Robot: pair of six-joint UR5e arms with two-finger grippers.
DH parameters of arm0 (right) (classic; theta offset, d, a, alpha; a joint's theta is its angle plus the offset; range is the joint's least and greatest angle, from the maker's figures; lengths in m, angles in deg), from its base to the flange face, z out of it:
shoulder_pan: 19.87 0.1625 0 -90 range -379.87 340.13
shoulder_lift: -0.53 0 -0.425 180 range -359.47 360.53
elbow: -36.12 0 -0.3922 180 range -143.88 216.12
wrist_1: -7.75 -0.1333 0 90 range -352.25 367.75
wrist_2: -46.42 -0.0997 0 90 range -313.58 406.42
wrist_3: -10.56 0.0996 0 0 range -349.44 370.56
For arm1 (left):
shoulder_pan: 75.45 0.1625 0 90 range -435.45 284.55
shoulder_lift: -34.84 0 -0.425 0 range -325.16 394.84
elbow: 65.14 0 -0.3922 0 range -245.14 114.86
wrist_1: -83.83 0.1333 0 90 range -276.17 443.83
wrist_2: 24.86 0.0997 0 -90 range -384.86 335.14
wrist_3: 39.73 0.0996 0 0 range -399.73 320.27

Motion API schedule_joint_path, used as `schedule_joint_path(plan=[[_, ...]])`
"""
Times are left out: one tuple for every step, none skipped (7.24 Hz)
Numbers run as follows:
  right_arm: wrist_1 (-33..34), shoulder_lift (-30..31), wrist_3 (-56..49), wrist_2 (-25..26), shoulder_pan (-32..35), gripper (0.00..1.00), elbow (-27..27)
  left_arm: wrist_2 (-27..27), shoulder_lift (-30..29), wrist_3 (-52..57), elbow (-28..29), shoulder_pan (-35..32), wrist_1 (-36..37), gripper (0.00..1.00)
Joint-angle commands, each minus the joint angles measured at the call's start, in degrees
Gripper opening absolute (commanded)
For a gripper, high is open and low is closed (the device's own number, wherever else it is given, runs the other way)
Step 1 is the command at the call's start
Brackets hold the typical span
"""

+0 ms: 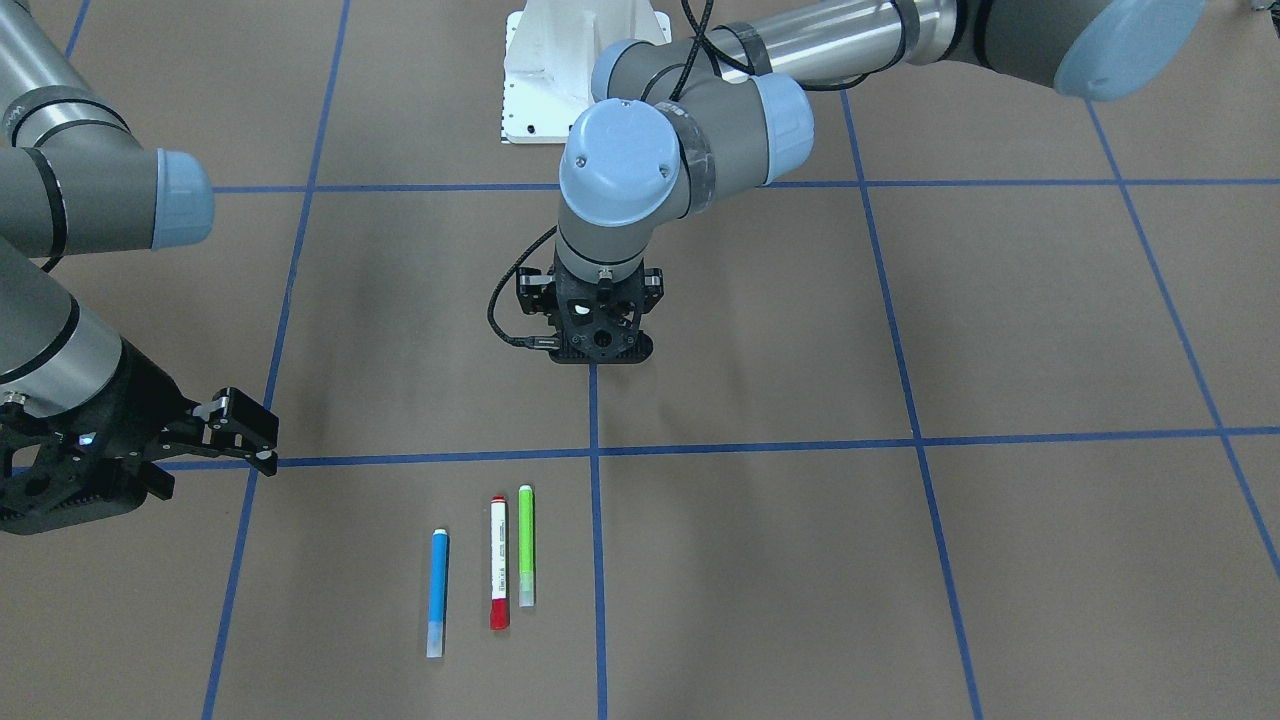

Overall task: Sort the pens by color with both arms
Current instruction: 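Move the left gripper over the cup while the right arm withdraws, then lower the left gripper and grasp the yellow highlighter in the cup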

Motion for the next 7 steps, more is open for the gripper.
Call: schedule_joint_path(plan=[[-0.1, 0.0, 0.0, 0.0, -0.2, 0.99, 0.0, 0.1, -0.2, -0.4, 0.6, 0.9, 0.9, 0.55], [-0.2, 0.0, 0.0, 0.0, -0.2, 0.99, 0.0, 0.1, -0.2, -0.6, 0.6, 0.9, 0.9, 0.52], [-0.2, 0.0, 0.0, 0.0, -0.3, 0.99, 0.0, 0.1, -0.2, -0.6, 0.6, 0.9, 0.9, 0.52], [-0.2, 0.0, 0.0, 0.2, -0.3, 0.99, -0.1, 0.1, -0.2, -0.7, 0.6, 0.9, 0.9, 0.46], [-0.2, 0.0, 0.0, 0.2, -0.4, 0.99, -0.1, 0.1, -0.2, -0.8, 0.6, 0.9, 0.9, 0.45], [-0.2, 0.0, 0.0, 0.3, -0.5, 0.99, -0.1, 0.1, -0.1, -0.8, 0.6, 0.9, 0.9, 0.44], [-0.2, 0.0, 0.0, 0.3, -0.5, 0.99, -0.2, 0.1, -0.1, -0.8, 0.6, 1.0, 0.9, 0.42]])
